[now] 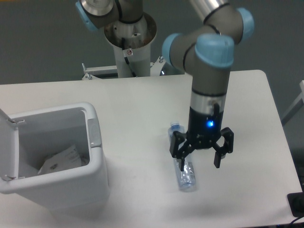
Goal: Place the trash in the trash can
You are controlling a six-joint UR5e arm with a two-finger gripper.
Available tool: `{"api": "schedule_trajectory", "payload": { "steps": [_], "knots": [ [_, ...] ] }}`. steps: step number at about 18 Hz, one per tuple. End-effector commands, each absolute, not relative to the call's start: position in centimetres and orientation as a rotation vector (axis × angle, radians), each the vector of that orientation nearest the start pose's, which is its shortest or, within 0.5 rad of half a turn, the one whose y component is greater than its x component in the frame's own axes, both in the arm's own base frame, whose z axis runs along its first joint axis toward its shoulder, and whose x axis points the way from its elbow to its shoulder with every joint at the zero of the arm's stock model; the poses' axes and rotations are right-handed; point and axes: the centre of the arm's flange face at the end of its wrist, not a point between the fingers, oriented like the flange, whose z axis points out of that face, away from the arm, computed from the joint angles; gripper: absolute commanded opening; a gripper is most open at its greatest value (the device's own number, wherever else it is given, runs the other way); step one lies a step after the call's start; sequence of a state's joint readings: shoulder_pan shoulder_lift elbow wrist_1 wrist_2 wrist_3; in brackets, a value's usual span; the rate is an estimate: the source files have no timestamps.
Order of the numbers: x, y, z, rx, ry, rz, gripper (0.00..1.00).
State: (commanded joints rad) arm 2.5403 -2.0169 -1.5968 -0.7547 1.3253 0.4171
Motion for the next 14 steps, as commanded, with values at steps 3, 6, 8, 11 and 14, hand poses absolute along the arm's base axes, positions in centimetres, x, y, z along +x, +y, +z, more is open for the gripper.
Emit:
{"api": "schedule_trajectory", "payload": {
  "steps": [3, 6, 8, 11, 14],
  "knots": [
    [-45.0, 50.5, 26.3, -2.697, -0.683, -0.027, 0.99],
    [-45.1, 50.7, 23.6, -2.735, -0.661, -0.059, 0.99],
    [-45.1, 50.8, 22.3, -2.756, -0.643, -0.073, 1.00],
    [-45.1, 50.9, 21.0, -2.770, -0.645, -0.089, 1.00],
    [-45.5, 51.0, 20.2, -2.798, -0.628, -0.066, 1.00]
  ]
}}
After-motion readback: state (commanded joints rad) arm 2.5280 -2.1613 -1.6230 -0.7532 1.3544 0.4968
